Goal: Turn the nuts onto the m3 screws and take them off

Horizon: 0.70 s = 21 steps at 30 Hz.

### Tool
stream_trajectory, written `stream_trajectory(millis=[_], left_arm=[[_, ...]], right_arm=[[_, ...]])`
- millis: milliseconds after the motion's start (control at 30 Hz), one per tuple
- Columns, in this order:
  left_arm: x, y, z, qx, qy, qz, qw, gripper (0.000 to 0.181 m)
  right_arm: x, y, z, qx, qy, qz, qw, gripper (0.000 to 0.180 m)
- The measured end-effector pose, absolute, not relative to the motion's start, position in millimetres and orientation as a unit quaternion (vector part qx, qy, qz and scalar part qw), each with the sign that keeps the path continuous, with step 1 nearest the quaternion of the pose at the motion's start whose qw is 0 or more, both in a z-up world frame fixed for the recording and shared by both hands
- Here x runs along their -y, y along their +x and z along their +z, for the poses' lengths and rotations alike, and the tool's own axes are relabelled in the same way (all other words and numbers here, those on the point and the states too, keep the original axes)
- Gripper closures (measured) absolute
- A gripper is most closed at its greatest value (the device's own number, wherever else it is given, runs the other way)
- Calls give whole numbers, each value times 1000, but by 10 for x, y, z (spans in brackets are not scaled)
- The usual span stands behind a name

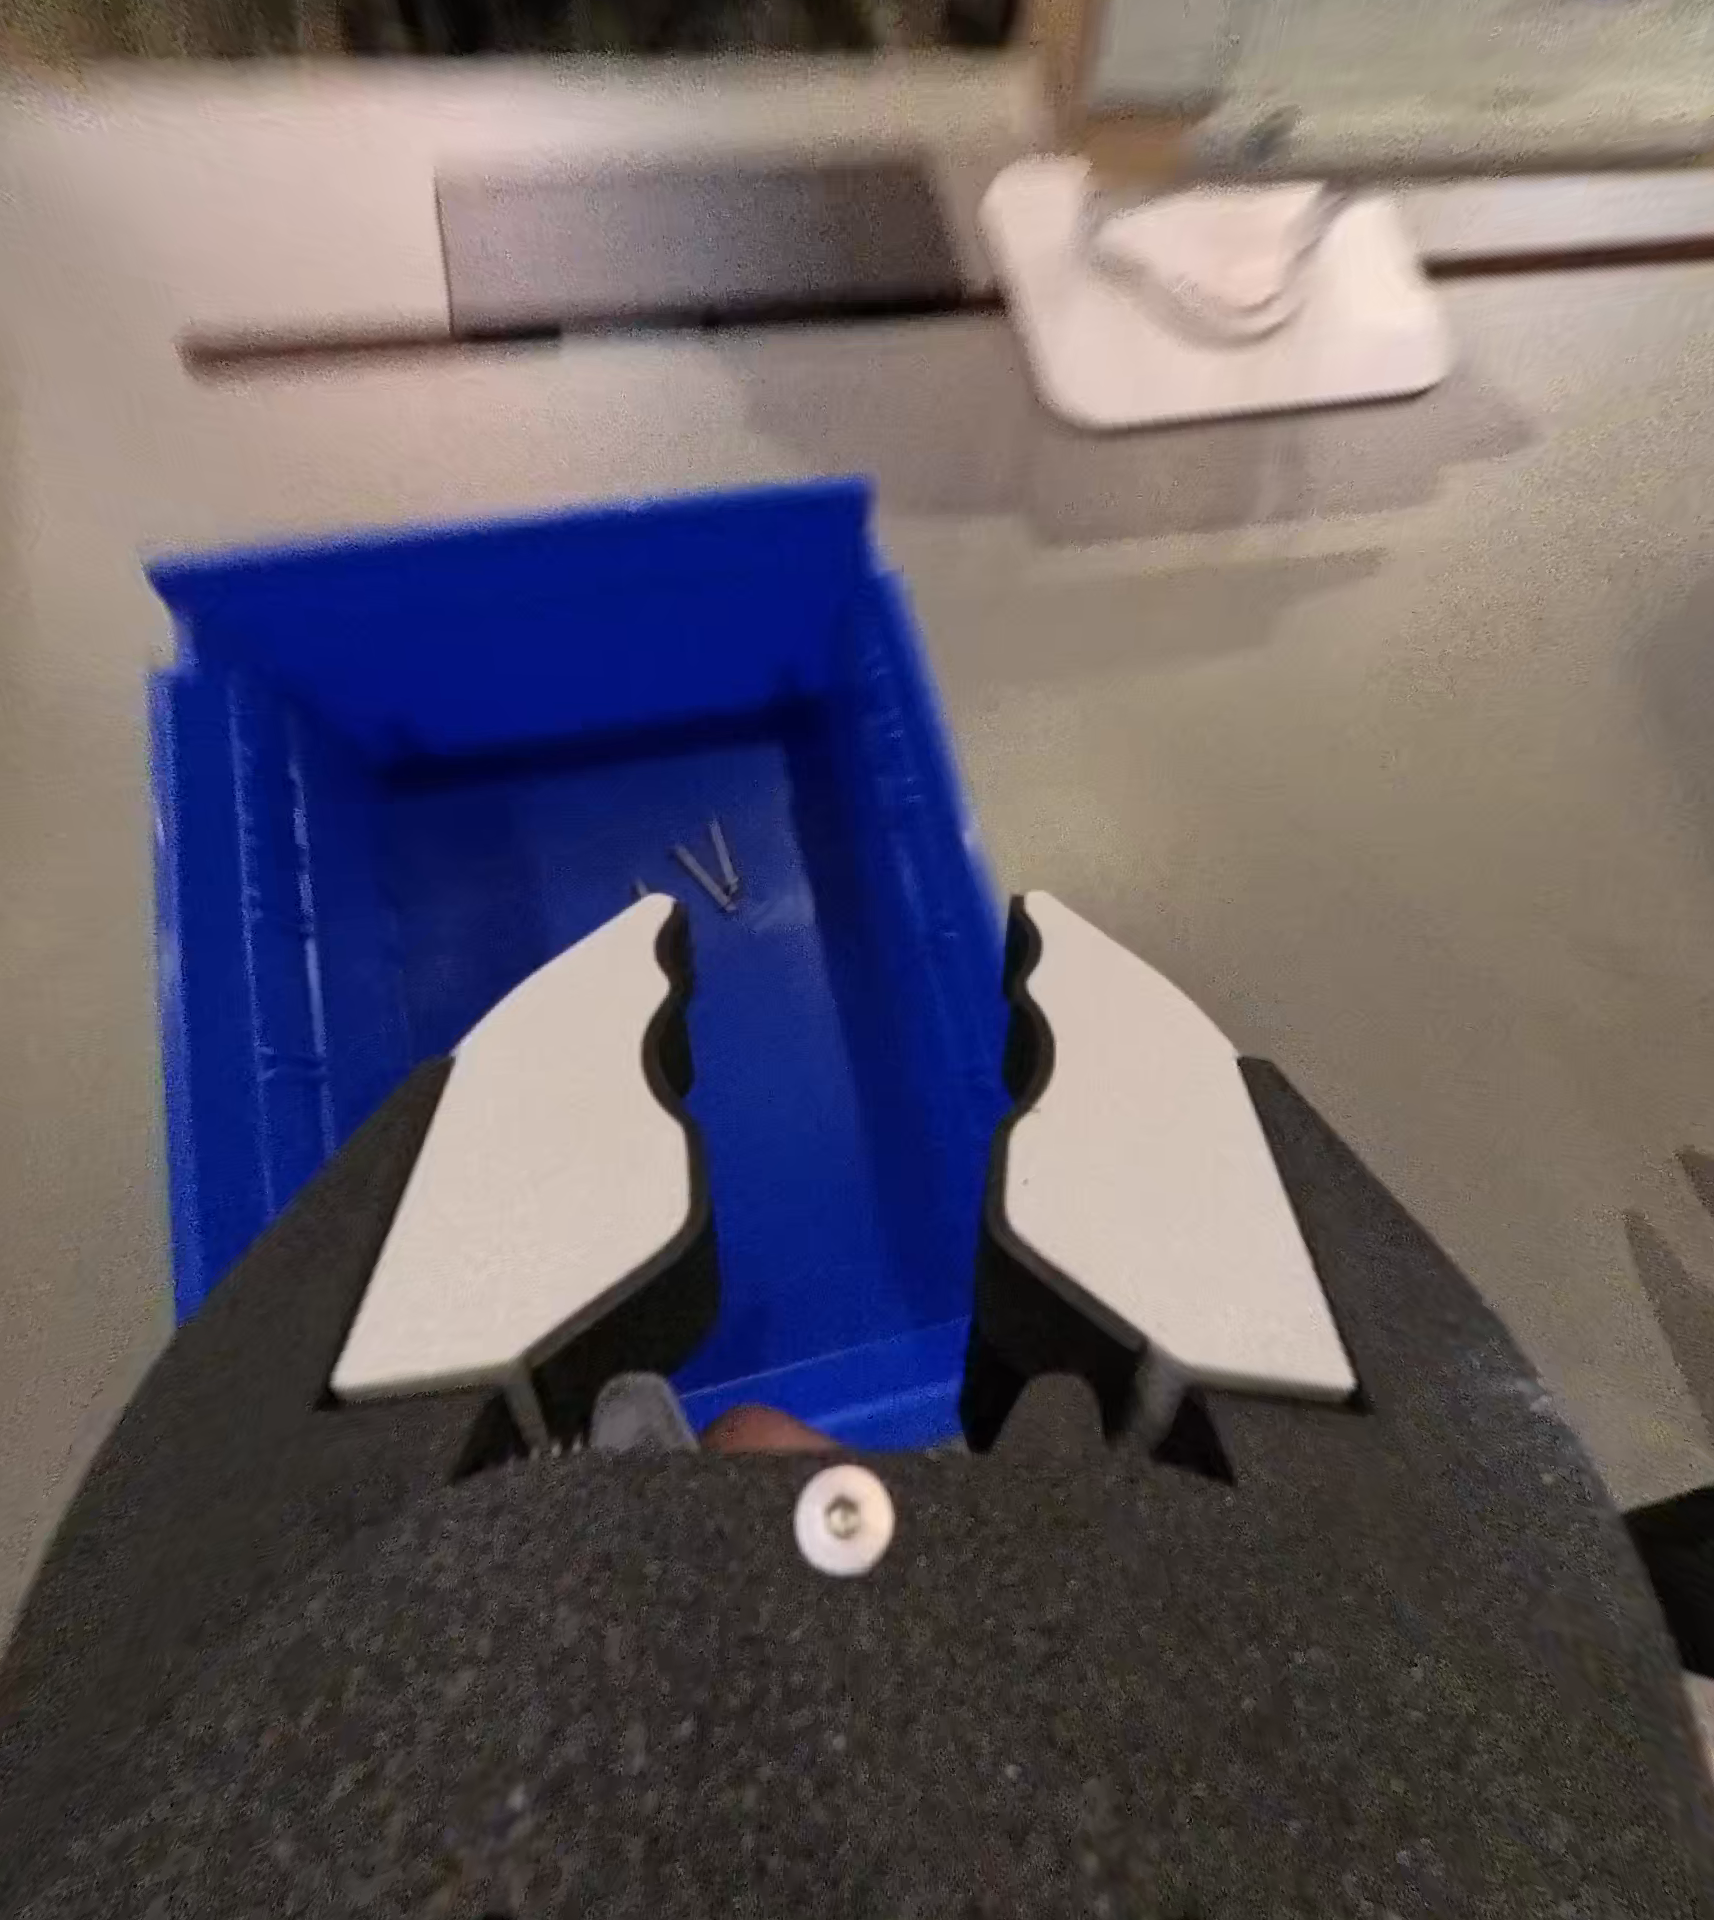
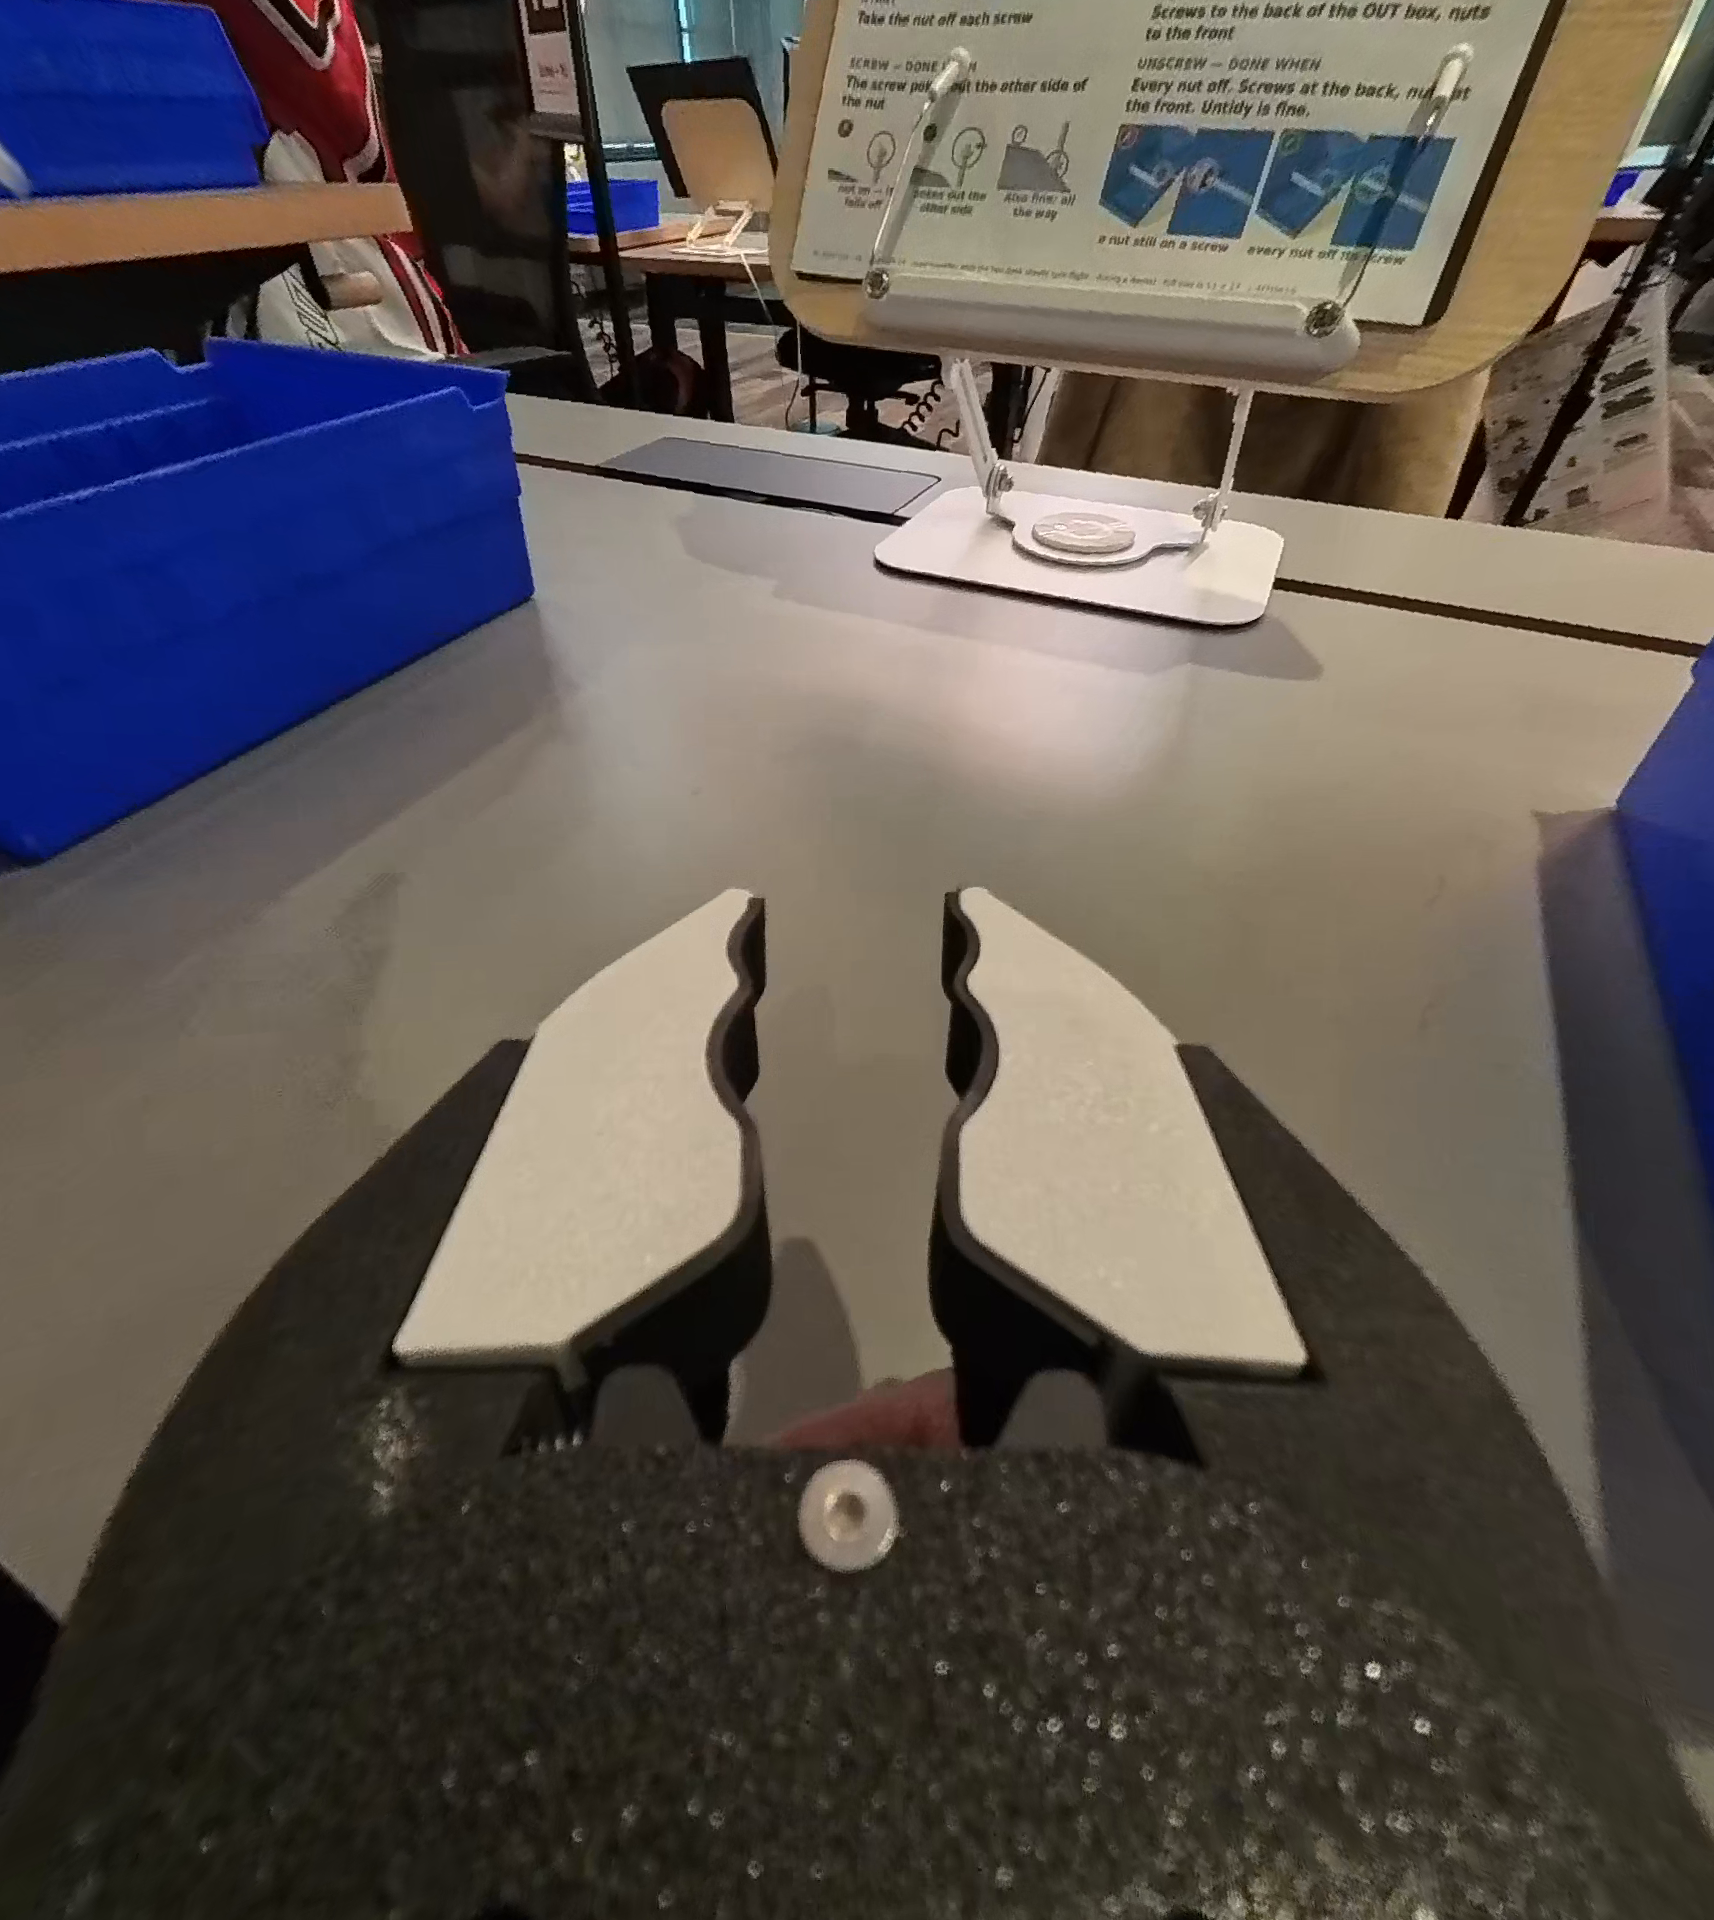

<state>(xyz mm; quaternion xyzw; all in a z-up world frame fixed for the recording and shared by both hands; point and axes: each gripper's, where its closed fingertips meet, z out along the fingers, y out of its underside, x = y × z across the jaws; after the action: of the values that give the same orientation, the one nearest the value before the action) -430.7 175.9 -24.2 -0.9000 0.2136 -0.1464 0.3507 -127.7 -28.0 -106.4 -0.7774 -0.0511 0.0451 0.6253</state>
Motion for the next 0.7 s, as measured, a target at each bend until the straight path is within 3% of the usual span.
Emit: stream_trajectory(millis=[167, 267, 700], left_arm=[[-2363, -4531, -1198, -130, -964, -119, 200, 126], [-2502, -4633, -1498, -114, -977, -70, 168, 133], [-2530, -4654, -1861, -50, -992, -62, 101, 132]], right_arm=[[293, -1316, -1017, 54, -774, 64, 627, 148], [307, -1341, -983, 60, -772, 67, 629, 149], [356, -1352, -885, 60, -766, 91, 634, 150]])
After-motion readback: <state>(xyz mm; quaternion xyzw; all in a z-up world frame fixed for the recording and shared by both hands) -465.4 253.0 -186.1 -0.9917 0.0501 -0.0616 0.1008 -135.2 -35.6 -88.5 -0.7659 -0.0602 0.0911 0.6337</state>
